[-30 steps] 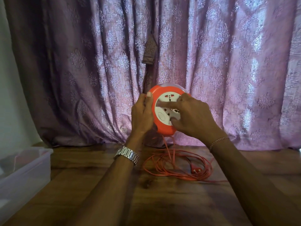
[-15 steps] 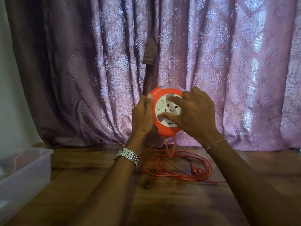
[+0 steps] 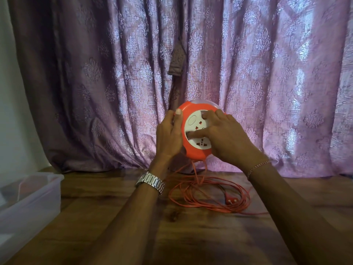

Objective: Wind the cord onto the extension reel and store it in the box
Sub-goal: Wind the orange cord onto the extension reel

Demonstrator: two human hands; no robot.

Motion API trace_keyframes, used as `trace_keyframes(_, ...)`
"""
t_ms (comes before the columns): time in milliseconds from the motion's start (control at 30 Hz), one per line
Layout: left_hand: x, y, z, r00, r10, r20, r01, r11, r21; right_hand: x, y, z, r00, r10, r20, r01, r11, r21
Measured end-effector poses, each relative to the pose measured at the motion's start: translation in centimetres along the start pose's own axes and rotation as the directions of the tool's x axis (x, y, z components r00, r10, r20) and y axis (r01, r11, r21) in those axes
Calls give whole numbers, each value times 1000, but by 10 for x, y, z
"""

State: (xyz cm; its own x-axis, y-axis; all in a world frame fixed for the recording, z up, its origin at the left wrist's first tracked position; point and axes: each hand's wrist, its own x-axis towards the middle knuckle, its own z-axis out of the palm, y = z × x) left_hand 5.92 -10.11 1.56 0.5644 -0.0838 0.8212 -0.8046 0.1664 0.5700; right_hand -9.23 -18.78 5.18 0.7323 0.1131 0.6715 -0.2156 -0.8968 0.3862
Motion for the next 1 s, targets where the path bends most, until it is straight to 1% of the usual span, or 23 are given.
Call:
trace_keyframes(67, 0, 1, -1, 1000, 4, 0, -4, 1000, 9, 0, -1, 3, 998, 60, -36, -60, 998, 14)
trace_keyframes(133, -1, 2, 0, 1000, 6, 2, -6, 1000, 19, -1, -3, 3, 984, 153, -93, -148, 987, 62)
trace_keyframes(233, -1, 5, -1, 1000, 15, -1, -14, 1000, 23, -5, -10, 1, 926, 304, -223, -266, 946, 185)
trace_keyframes(300, 0, 5, -1, 1000, 24, -8, -24, 999, 32, -5, -15, 6, 901, 376, -217, -325, 916, 234)
trace_keyframes(367, 0, 5, -1, 999, 31, -10, -31, 998, 53, -4, -18, 10, 887, 412, -210, -365, 902, 230)
trace_keyframes(433, 0, 3, -1, 1000, 23, -16, -22, 997, 69, -2, -15, 13, 903, 383, -192, -348, 917, 196)
trace_keyframes(533, 0, -2, -2, 1000, -5, -26, 6, 999, 48, -3, -8, 8, 944, 310, -112, -293, 945, 149)
trace_keyframes(567, 0, -3, -3, 999, -19, -28, 20, 999, 32, -3, -5, 3, 943, 308, -129, -292, 948, 128)
trace_keyframes(633, -1, -3, -4, 999, -42, -34, 43, 999, 15, -3, 0, -7, 926, 294, -238, -282, 956, 82)
trace_keyframes(667, 0, -4, -5, 998, -42, -40, 43, 999, 12, -2, 2, -11, 922, 262, -286, -251, 965, 74)
trace_keyframes(700, 0, -3, -5, 998, -36, -46, 36, 999, 10, -2, 4, -13, 931, 200, -304, -187, 980, 73)
trace_keyframes(767, 2, -2, -6, 998, -36, -44, 36, 999, 3, 0, 9, -11, 971, 47, -234, -21, 993, 115)
trace_keyframes(833, 2, -2, -6, 999, -36, -35, 36, 999, -9, 1, 13, -5, 990, -51, -129, 74, 981, 181)
trace_keyframes(933, 3, 0, -6, 999, -26, -37, 26, 999, -22, -1, 10, -4, 994, -102, -44, 107, 984, 145)
trace_keyframes(1000, 2, 1, -5, 999, -23, -39, 22, 999, -38, -2, 5, -6, 995, -98, 12, 96, 989, 112)
